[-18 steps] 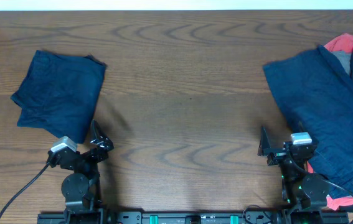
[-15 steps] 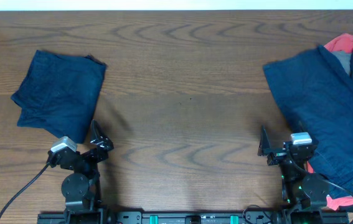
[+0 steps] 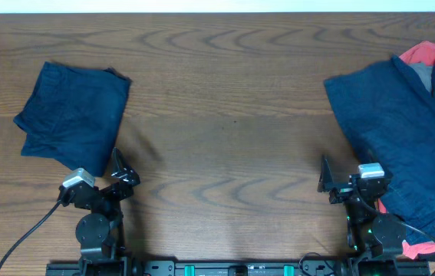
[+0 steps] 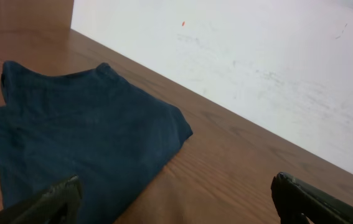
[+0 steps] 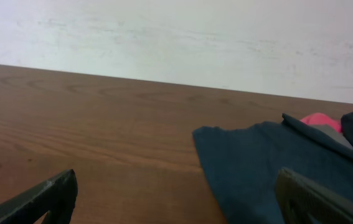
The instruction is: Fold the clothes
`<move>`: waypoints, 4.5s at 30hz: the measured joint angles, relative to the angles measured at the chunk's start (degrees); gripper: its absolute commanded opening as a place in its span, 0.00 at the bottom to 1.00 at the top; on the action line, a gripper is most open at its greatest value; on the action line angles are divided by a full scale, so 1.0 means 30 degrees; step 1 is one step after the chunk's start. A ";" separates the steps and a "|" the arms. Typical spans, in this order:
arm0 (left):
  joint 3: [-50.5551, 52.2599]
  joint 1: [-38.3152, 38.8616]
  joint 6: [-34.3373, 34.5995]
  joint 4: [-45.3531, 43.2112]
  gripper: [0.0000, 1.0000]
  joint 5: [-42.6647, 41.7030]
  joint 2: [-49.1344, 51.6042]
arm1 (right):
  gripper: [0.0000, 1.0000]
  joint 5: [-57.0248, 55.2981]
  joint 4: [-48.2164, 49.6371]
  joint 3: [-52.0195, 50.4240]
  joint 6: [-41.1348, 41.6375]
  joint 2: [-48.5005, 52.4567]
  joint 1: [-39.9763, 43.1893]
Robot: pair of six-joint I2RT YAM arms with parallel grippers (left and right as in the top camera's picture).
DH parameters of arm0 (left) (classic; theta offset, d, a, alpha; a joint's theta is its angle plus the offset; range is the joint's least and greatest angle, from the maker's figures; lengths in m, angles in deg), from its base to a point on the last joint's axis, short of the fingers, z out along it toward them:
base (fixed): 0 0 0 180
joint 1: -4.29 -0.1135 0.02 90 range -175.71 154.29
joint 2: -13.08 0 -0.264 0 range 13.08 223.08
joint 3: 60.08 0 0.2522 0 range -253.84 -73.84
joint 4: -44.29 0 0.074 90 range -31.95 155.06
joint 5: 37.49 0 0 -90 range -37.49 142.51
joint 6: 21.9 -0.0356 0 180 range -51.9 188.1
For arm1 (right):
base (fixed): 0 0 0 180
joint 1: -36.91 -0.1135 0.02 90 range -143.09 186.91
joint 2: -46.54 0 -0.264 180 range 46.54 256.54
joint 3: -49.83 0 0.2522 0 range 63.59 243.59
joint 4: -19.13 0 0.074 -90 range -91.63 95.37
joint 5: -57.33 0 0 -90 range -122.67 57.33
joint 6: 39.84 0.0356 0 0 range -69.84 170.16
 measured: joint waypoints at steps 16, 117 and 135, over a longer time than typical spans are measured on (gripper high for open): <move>0.0000 0.0007 0.0000 0.0000 0.98 0.0000 0.0000 | 1.00 0.0000 0.0000 0.0000 0.0000 0.0000 0.0000; -1.1650 0.0007 -0.0015 0.8837 0.98 -0.4080 1.9110 | 0.01 -0.5676 -0.5880 1.7296 0.0255 2.9332 0.1348; -1.1650 0.0007 -0.0015 0.8575 0.98 -0.4080 1.9110 | 0.07 0.2805 0.0597 1.8032 0.5224 2.7525 -0.7169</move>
